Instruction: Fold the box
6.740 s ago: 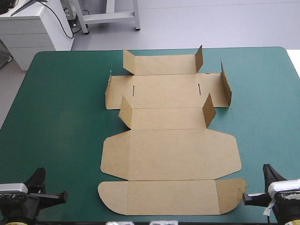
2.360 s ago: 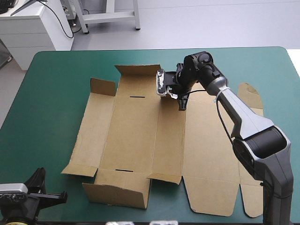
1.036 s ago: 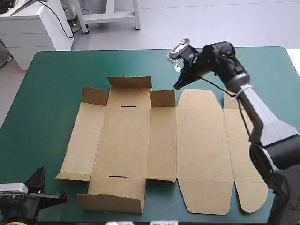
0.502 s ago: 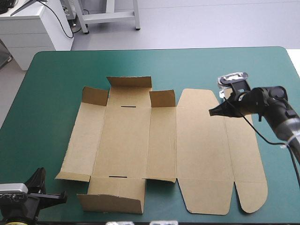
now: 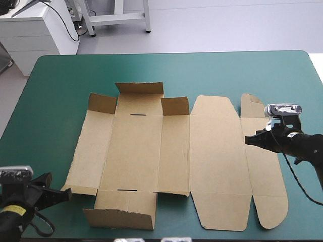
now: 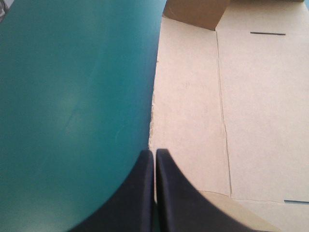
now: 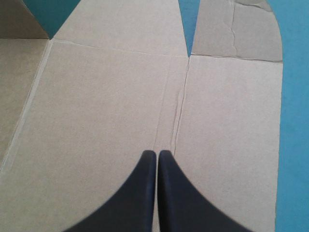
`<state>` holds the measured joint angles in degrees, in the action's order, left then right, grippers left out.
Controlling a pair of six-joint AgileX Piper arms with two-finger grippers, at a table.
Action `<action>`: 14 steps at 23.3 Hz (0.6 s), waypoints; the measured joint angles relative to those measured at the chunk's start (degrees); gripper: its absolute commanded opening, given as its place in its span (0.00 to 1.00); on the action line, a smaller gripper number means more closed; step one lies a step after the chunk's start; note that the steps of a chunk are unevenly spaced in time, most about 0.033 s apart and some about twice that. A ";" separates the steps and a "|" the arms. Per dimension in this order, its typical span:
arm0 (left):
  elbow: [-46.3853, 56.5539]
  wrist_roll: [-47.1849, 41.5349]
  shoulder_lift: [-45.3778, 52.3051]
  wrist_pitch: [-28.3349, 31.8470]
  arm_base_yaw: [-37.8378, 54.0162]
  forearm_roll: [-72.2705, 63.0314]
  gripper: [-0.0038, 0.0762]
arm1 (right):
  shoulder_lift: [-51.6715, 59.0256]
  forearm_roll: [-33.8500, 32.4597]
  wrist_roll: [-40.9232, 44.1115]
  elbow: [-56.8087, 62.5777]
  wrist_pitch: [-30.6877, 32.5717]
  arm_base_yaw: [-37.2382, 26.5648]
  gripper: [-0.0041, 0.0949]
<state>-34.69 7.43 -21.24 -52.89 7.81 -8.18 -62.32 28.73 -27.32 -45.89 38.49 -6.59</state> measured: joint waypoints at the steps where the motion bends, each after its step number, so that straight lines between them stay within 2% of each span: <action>1: -2.41 0.19 -4.99 -0.76 0.00 0.00 0.04 | 1.50 0.42 -0.48 1.05 -0.44 -0.11 0.04; 5: -6.68 2.60 -14.99 -1.05 0.00 -0.75 0.07 | 3.59 0.48 -0.65 2.17 -0.47 -0.11 0.04; 8: -10.77 7.95 -27.53 -4.08 0.00 -3.87 0.07 | 5.27 0.60 -0.83 2.36 -0.27 -0.11 0.04; 11: -13.18 12.15 -35.85 -5.95 0.39 -7.29 0.07 | 6.32 0.60 -0.83 2.36 0.02 -0.11 0.04; 14: -15.93 18.75 -45.87 -9.14 5.45 -15.37 0.07 | 7.52 0.45 -0.83 2.36 0.69 -0.11 0.04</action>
<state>-50.62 26.19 -67.11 -62.03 13.26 -23.55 -54.80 29.18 -28.15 -43.53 39.19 -6.70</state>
